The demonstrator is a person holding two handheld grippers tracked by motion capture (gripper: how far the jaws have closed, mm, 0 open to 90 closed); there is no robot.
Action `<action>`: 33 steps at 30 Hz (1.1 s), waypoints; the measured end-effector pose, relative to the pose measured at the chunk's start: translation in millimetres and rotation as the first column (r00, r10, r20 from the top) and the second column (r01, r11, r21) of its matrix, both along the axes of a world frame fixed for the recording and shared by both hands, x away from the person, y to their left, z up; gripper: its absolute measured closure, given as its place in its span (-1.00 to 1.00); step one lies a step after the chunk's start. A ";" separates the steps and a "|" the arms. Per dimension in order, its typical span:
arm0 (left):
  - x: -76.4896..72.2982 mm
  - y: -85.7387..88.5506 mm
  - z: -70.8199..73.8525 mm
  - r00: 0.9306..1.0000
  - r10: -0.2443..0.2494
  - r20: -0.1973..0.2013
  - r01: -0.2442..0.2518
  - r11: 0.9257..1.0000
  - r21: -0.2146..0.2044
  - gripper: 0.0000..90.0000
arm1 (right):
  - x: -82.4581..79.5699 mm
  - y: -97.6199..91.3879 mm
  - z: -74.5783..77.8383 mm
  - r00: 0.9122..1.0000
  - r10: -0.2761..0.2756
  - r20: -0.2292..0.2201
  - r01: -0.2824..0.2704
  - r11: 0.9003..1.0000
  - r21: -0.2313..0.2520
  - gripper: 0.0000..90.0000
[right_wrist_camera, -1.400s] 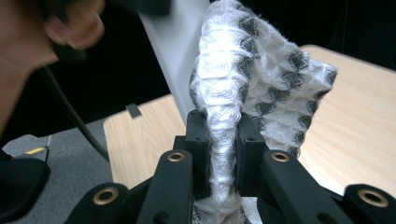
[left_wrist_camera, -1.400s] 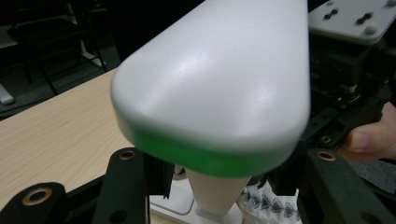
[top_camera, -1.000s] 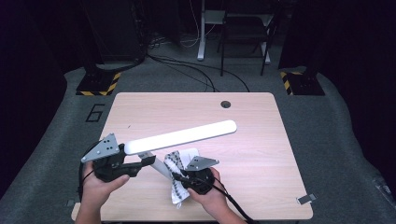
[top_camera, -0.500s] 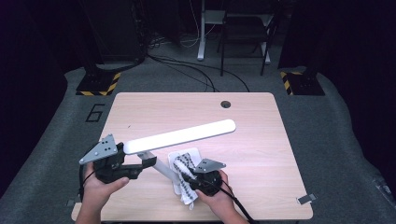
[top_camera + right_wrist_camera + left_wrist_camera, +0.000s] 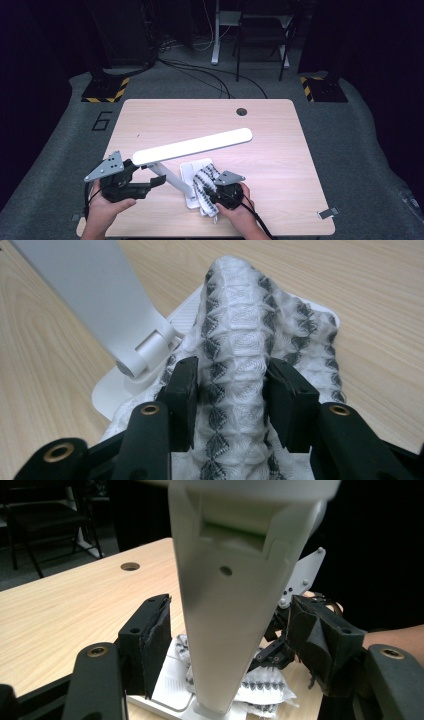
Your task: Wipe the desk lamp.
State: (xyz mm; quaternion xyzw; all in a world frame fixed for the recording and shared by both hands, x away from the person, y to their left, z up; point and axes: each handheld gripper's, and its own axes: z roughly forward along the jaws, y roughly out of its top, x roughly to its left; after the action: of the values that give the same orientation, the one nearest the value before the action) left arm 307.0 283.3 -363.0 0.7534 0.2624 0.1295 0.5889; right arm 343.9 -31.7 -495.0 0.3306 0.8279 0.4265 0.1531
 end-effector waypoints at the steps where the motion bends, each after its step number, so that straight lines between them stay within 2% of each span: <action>1: -0.5 0.6 -1.6 1.000 -0.005 -0.002 0.005 1.000 -0.007 -0.24 | 0.8 -0.9 -1.1 1.000 0.004 0.000 -0.004 1.000 -0.009 0.27; 5: -0.5 4.9 -10.3 1.000 0.000 -0.014 0.000 1.000 -0.009 -0.26 | 1.7 -2.6 -6.0 1.000 0.003 -0.016 -0.003 1.000 -0.028 0.27; 10: 1.8 2.9 -30.9 0.999 -0.008 -0.041 0.010 0.999 0.038 -0.20 | 4.1 -3.4 -9.1 0.999 -0.002 -0.037 0.001 1.000 -0.024 0.29; 15: 6.3 -6.4 -52.8 0.998 -0.019 -0.063 0.022 0.999 0.040 -0.17 | 4.2 -2.9 -9.8 0.999 0.000 -0.044 -0.001 0.999 -0.032 0.29; 17: 7.2 -11.2 -59.9 0.998 -0.017 -0.055 0.019 0.999 0.043 -0.18 | 4.4 -3.0 -10.6 0.999 0.002 -0.044 -0.003 0.999 -0.032 0.29; 19: 8.0 -14.9 -66.0 0.998 -0.017 -0.065 0.019 0.999 0.037 -0.18 | 5.2 -3.6 -11.5 1.000 0.002 -0.031 -0.003 0.999 -0.033 0.28; 24: 11.2 -21.9 -77.2 0.998 -0.036 -0.058 0.040 0.997 0.063 -0.17 | 5.4 -4.9 -13.5 0.999 -0.006 -0.051 0.005 1.000 -0.021 0.25; 27: 14.3 -26.4 -83.6 0.997 -0.044 -0.068 0.048 0.997 0.066 -0.15 | 5.8 -5.1 -14.4 0.999 -0.003 -0.046 0.002 1.000 -0.024 0.24; 32: 21.1 -32.1 -93.3 0.996 -0.049 -0.075 0.056 0.993 0.105 -0.09 | 5.6 -4.7 -15.7 0.999 -0.007 -0.042 0.006 1.000 -0.019 0.20; 33: 21.8 -33.5 -95.3 0.996 -0.048 -0.072 0.055 0.994 0.099 -0.08 | 5.0 -4.5 -15.7 0.999 -0.014 -0.044 0.013 1.000 -0.017 0.20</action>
State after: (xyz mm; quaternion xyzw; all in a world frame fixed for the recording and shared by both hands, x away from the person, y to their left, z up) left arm 328.7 249.8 -458.2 0.7929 0.2564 0.1010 0.5435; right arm 349.0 -36.3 -510.8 0.3441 0.8323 0.4113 0.1406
